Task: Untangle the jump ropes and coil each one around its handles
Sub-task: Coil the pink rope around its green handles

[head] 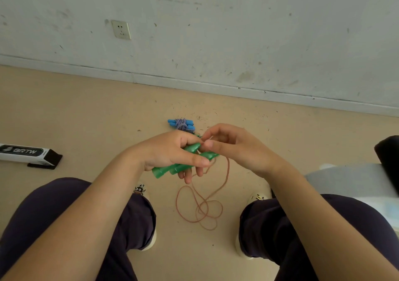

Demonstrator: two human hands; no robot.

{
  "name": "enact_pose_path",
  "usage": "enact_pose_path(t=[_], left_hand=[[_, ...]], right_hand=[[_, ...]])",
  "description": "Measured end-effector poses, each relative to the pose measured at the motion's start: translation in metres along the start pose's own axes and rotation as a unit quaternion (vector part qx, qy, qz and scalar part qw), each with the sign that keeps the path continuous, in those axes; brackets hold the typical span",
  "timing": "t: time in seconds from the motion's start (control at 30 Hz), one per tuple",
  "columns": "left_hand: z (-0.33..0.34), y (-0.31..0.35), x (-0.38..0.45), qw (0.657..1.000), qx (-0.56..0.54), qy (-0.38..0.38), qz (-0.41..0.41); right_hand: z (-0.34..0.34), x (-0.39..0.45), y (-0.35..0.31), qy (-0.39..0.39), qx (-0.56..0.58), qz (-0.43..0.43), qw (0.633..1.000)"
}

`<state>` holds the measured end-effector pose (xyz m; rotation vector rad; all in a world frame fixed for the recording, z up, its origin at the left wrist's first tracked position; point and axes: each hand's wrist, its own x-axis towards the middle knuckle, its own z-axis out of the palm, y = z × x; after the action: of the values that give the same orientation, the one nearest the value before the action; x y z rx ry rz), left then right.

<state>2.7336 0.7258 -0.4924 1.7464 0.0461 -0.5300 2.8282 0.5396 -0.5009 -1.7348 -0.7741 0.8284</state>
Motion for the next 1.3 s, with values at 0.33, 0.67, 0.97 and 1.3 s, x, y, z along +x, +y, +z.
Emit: enact_pose_path(t=[0.33, 0.67, 0.97, 1.3], left_hand=[[-0.009, -0.005, 0.0, 0.998, -0.015, 0.067, -0.012], [-0.011, -0.006, 0.001, 0.994, 0.003, 0.111, -0.006], [-0.01, -0.01, 0.003, 0.994, 0.014, 0.11, -0.01], [-0.006, -0.009, 0.005, 0.996, 0.016, 0.083, 0.011]], right_hand=[[-0.01, -0.001, -0.001, 0.085, 0.024, -0.004, 0.996], [0.002, 0.004, 0.001, 0.097, 0.047, -0.013, 0.994], [-0.007, 0.0, 0.001, 0.098, 0.053, -0.023, 0.994], [-0.003, 0.001, -0.002, 0.094, 0.045, -0.042, 0.994]])
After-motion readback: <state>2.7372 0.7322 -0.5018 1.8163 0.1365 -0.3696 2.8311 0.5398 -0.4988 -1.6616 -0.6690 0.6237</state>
